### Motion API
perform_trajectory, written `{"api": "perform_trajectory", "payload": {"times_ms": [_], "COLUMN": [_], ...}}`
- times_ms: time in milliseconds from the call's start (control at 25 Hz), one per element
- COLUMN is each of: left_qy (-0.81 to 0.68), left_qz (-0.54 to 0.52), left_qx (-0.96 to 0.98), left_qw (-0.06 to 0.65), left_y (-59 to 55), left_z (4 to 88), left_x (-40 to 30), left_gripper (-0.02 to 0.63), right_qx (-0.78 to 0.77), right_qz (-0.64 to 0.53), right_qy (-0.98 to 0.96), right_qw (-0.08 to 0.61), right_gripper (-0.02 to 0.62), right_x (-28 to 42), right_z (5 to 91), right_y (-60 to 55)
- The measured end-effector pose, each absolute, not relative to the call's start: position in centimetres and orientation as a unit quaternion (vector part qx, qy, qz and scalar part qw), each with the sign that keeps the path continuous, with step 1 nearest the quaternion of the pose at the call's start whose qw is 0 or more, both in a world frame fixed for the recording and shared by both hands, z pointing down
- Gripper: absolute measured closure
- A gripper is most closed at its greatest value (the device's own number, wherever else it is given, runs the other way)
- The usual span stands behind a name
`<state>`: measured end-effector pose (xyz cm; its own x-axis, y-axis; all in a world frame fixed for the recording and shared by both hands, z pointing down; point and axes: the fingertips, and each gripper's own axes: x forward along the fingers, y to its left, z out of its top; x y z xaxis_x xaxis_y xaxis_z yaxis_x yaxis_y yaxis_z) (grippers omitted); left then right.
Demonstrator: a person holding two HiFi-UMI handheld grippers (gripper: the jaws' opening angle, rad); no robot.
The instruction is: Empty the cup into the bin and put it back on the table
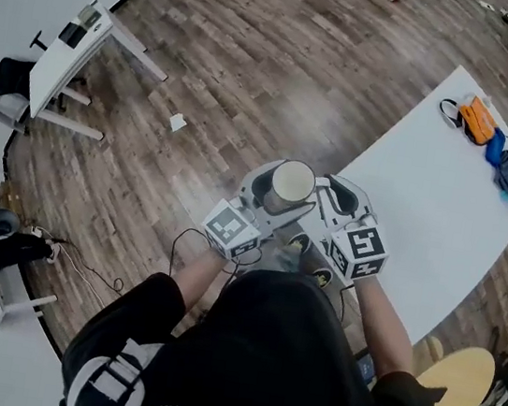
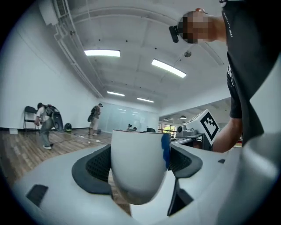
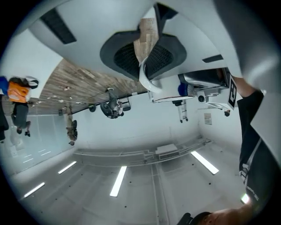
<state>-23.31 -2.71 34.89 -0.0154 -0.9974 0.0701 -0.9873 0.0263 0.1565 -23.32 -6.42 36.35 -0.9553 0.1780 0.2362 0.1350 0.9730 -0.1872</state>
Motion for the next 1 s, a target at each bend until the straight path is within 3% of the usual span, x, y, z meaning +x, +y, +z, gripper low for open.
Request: {"api": "perform_trajectory", "payload": {"times_ms": [440,1000], "left_qy": [-0.811,-0.807], "left_qz": [-0.07,-0.174], "left_qx": [0.574,0.501], "left_qw": [0.093,0.257], "left_y": [9.5,13.7], "left_z": [36.0,45.6], "left_x": [-29.9,-34.3], "left_gripper": [0.225,0.225], "right_qx": [-0.213,-0.256], "right_qz": [0.036,0.041], "right_qy": [-0.964,-0.908], "right_qw": [0.157,0.329], "right_gripper": [0.545,0.544], "right_x": [-31.1,-35.6], "right_z": [37.0,46.7], "right_y": [5.8,10.1]}}
